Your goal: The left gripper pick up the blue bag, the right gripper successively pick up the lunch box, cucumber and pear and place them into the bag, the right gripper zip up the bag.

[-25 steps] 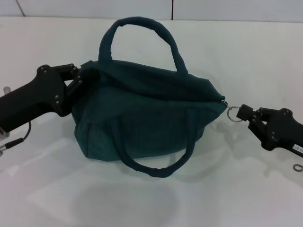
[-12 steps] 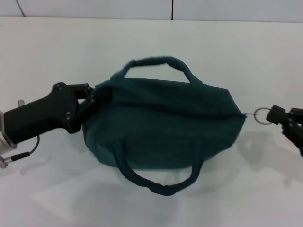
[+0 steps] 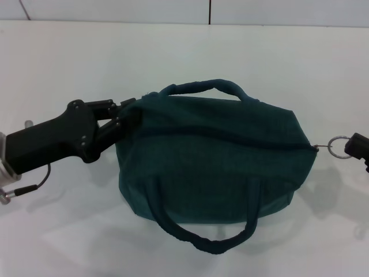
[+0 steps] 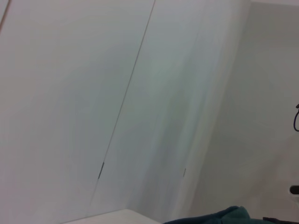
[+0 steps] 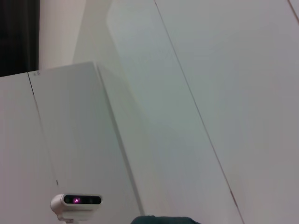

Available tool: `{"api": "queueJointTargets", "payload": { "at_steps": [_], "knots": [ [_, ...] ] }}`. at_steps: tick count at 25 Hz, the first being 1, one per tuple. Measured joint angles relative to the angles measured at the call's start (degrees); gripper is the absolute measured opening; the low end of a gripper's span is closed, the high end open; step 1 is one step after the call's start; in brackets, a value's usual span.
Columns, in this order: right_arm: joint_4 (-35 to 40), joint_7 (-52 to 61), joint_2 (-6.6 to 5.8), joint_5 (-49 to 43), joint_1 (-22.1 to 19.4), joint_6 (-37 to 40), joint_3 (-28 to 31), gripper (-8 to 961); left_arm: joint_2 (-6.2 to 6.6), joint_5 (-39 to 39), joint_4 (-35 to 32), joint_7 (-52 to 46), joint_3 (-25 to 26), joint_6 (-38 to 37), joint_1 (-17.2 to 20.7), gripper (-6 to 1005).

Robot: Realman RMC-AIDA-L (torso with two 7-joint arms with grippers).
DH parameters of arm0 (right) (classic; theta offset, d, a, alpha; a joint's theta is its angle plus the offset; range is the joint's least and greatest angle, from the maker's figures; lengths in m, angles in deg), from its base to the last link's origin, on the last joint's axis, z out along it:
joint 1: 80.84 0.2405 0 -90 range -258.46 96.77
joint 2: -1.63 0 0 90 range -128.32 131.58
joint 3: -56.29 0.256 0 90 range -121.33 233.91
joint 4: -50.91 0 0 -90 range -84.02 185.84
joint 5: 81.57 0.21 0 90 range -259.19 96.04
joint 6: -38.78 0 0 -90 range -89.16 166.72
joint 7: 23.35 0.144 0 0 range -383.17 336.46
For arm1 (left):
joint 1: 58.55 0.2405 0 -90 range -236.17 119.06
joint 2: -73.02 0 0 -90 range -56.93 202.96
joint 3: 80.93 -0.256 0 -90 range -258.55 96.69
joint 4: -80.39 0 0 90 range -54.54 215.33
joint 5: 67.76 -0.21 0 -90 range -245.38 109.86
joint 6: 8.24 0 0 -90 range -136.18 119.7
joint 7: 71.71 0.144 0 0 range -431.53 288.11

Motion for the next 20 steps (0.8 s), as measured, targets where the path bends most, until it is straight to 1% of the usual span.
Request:
{"api": "queueJointTargets", "payload": {
  "at_steps": [4,11,15,20],
  "knots": [
    [-0.43,0.07,0.04,0.32,-0.27,-1.94,0.24,75,-0.19,-0.28,0.19,0.17,-0.04,1.66,-0.29,155],
    [-1.65,0.78,0.99,0.72,-0.44,-5.18,1.59,87,-0.81,-1.12,0.45,-0.10,0.03,2.41,-0.67,169],
    [-1.65,0.81,1.22,0.50,-0.44,-5.62,1.68,93,-1.14,-1.03,0.47,-0.06,0.14,2.44,-0.58,171],
    [-1.63,0.73,1.48,0.43,-0.48,-6.19,1.68,101,-1.60,-0.59,0.50,0.68,0.59,2.49,-0.24,322]
  ]
}}
